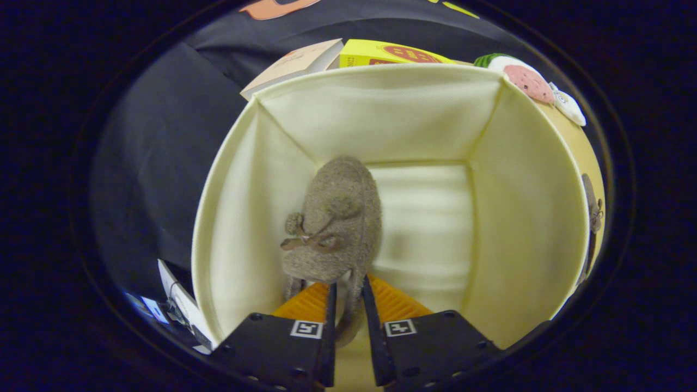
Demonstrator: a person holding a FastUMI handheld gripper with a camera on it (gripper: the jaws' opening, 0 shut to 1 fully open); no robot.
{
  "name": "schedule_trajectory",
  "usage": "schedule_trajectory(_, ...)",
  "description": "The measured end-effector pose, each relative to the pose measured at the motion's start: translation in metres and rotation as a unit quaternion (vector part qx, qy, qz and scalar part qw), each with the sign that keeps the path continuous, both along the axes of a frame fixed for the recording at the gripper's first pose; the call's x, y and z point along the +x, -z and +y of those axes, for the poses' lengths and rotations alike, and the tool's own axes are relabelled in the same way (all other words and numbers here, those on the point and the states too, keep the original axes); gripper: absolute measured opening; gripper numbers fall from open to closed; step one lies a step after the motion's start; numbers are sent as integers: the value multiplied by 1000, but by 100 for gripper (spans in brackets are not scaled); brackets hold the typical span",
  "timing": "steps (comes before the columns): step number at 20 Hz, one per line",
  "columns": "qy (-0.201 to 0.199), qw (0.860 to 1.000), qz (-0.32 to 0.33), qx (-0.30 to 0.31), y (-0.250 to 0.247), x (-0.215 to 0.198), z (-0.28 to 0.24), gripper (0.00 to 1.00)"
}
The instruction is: Open the storage box then place both shoes into the box .Put the left shoe in first, then the right shoe, with the right side of both shoes facing outward in a uniform manner.
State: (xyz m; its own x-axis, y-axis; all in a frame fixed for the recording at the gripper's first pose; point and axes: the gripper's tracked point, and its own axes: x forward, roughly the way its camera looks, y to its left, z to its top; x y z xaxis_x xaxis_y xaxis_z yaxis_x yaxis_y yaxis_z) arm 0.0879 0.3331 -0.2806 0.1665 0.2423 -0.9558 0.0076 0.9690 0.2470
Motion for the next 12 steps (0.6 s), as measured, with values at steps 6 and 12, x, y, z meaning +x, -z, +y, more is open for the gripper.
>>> schedule_trajectory(6,-40,998,-43,1,-54,-4,-12,84)
schedule_trajectory(12,-46,995,-83,8,-124,-10,-48,95)
